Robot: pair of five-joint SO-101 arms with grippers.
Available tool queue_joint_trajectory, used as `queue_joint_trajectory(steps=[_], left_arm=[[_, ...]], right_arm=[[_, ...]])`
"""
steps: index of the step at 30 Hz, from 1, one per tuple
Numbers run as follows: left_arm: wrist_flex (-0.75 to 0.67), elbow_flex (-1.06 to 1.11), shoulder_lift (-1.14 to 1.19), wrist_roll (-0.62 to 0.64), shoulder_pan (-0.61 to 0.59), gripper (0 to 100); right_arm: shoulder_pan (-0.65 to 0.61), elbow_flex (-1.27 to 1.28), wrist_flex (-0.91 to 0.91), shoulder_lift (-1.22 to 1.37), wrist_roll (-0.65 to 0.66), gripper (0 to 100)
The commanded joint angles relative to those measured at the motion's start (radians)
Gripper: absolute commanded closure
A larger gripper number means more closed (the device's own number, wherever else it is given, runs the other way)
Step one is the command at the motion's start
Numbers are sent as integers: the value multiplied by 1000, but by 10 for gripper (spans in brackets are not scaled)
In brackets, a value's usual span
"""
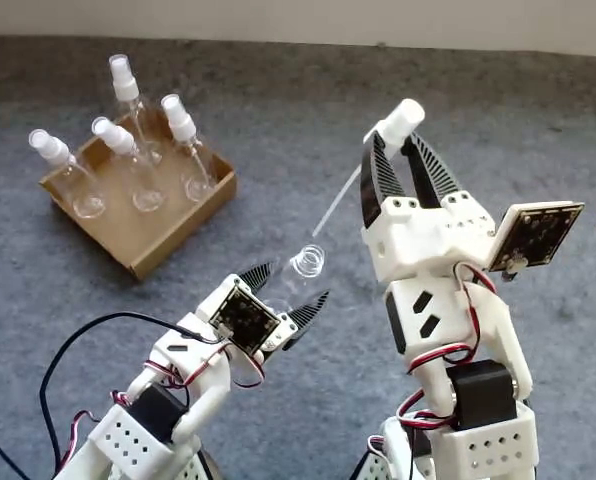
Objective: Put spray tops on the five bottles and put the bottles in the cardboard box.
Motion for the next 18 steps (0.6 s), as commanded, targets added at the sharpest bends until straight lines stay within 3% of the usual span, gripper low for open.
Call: queue_joint_trajectory(steps=[1, 18], left_arm=[[-2, 25, -21, 8, 4, 916], [-2, 25, -21, 8, 4, 916]], right_arm=[[-13, -62, 2, -18, -5, 993], [-8, -140, 76, -76, -5, 993]])
